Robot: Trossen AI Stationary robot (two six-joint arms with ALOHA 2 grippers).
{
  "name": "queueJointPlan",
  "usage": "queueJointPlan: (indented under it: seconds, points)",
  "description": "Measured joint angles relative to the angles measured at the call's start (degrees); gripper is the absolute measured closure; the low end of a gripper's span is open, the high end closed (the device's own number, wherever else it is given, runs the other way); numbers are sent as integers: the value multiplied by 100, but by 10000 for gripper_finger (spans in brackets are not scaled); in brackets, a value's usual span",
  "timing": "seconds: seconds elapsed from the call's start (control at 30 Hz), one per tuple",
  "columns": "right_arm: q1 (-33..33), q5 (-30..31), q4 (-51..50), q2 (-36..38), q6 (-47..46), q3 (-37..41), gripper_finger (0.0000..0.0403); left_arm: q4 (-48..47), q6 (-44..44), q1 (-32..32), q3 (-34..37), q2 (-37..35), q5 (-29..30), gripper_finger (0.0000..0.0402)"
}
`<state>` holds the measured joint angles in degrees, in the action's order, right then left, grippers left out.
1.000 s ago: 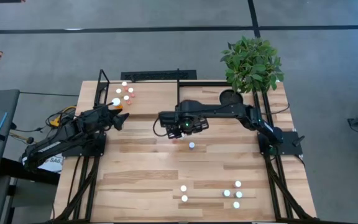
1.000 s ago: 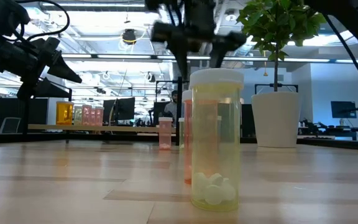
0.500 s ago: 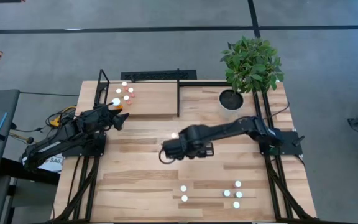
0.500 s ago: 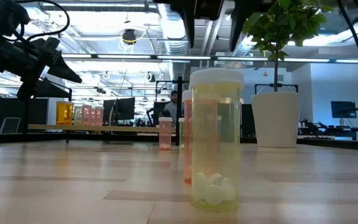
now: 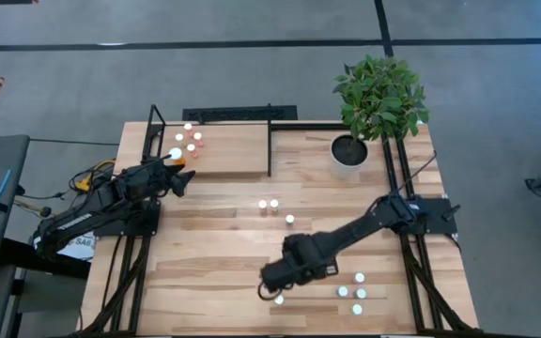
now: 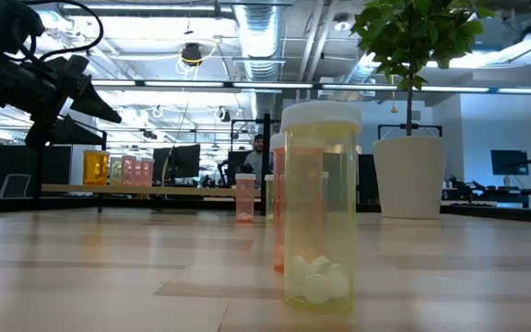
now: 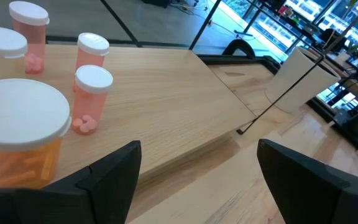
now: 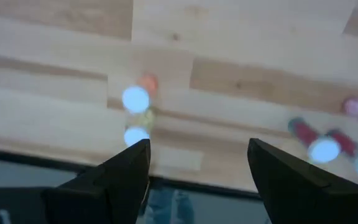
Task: Pick and place medicine bottles onto shelf by color
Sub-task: Move the orange pill bottle to the center
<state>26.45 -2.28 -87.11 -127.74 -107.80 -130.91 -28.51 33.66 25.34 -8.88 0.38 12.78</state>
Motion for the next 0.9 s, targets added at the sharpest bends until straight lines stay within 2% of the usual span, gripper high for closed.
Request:
queueJointPlan:
  seconds: [0.17, 0.3, 0.7, 0.9]
  points:
    - [124, 102, 240, -56, -751, -12, 112, 0, -1, 0, -2, -2, 2, 93]
    - [39, 73, 623, -338, -939, -3, 112, 0, 1, 1, 0, -2, 0, 93]
    - [-381, -711, 1365, -1018, -127, -2, 110, 0, 0, 0, 0, -2, 1, 93]
    - [-343, -818, 1586, -1180, 28, -11, 86, 0, -1, 0, -1, -2, 0, 93]
